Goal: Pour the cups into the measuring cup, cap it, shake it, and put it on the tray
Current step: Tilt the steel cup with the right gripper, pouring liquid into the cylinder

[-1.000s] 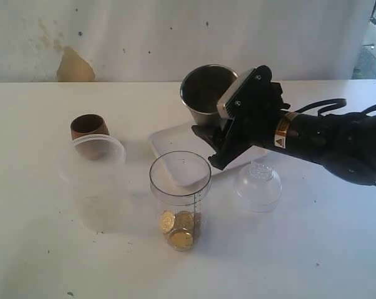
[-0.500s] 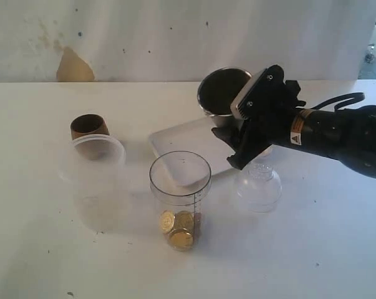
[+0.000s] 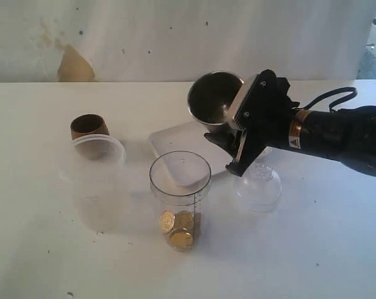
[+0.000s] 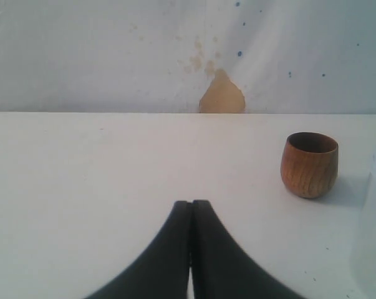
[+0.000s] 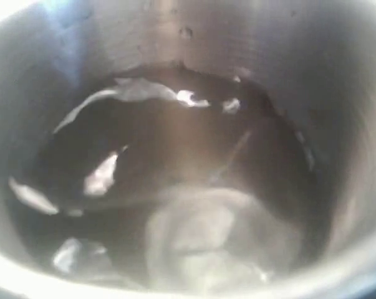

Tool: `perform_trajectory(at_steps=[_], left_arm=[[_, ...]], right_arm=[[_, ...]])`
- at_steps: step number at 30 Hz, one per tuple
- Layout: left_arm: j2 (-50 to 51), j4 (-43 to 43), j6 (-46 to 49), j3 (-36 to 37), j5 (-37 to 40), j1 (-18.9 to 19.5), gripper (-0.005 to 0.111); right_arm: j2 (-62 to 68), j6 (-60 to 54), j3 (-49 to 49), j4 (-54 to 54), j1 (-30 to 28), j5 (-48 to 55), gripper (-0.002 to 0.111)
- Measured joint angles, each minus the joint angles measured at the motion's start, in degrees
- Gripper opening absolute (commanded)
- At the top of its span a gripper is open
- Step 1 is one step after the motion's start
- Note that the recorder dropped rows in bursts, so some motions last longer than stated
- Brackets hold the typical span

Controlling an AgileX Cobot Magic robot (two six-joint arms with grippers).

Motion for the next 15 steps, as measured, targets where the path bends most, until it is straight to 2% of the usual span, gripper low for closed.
perform_trajectory(at_steps=[4,15], left_arm=[[0.0,0.0,0.0,0.0,0.0,0.0,0.000],[0.0,0.0,0.0,0.0,0.0,0.0,0.000]], right_arm=[[0.0,-0.3,0.0,-1.3,0.0,-0.6,0.000],[0.0,-10.1,0.0,-3.2,0.0,-0.8,0.000]])
